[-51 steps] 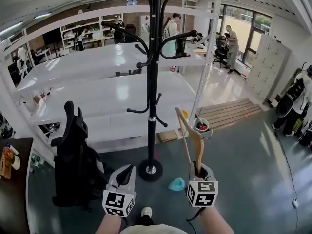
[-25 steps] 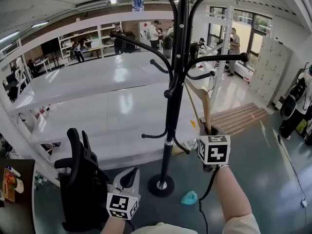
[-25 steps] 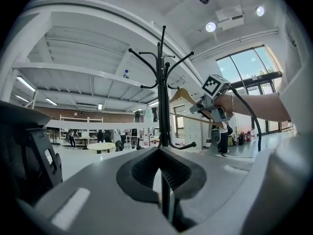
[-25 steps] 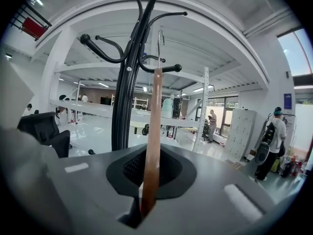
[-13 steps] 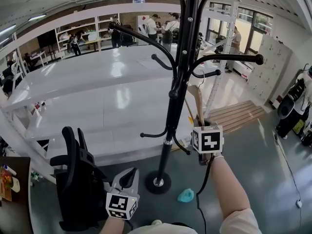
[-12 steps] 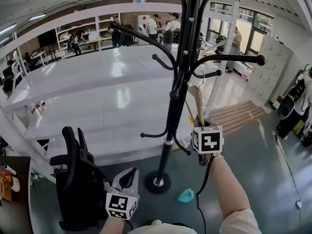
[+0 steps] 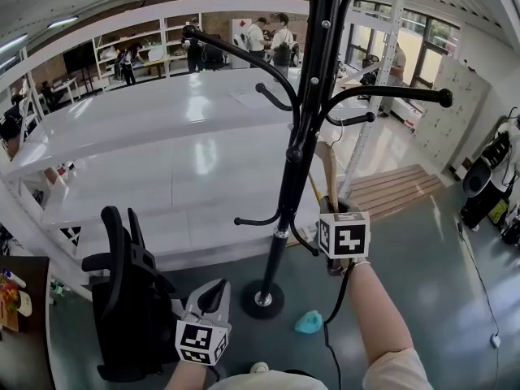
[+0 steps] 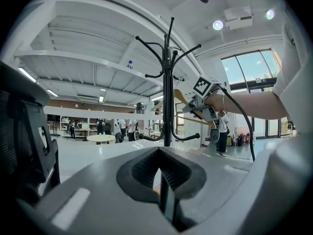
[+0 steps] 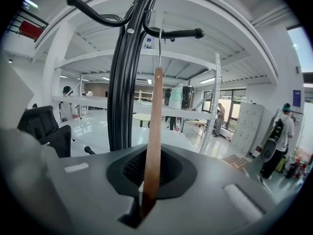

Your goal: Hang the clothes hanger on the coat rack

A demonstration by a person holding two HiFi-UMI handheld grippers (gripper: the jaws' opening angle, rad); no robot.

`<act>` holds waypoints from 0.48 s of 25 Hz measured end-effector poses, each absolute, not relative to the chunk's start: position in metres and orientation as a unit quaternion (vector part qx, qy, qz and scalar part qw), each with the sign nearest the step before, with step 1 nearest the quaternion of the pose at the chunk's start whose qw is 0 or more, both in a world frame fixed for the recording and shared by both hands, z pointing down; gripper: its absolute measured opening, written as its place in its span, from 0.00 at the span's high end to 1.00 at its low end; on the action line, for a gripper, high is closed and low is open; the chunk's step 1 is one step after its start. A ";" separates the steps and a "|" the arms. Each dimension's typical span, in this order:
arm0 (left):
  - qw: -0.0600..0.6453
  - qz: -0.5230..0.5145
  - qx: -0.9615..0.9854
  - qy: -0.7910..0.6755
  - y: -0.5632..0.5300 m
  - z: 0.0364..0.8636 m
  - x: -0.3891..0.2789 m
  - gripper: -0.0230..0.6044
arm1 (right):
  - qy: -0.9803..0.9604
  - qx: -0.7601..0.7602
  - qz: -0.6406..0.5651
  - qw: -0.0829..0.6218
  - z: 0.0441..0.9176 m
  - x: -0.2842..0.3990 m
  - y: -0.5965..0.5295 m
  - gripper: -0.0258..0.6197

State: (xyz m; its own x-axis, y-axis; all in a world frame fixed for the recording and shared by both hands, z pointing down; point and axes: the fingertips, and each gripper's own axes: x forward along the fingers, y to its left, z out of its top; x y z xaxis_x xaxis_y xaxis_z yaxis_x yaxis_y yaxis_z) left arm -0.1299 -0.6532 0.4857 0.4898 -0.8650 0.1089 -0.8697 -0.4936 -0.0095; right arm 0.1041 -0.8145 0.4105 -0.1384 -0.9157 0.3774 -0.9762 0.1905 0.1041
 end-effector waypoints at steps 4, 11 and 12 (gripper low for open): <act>0.028 0.048 0.862 -0.503 -0.649 0.485 -0.129 0.96 | -0.764 0.612 0.103 0.177 0.420 0.096 -0.806 0.87; 0.021 0.043 0.865 -0.499 -0.637 0.479 -0.122 0.96 | -0.775 0.620 0.074 0.097 0.393 0.101 -0.782 0.63; 0.019 0.043 0.866 -0.498 -0.635 0.478 -0.121 0.96 | -0.778 0.620 0.063 0.078 0.383 0.102 -0.776 0.59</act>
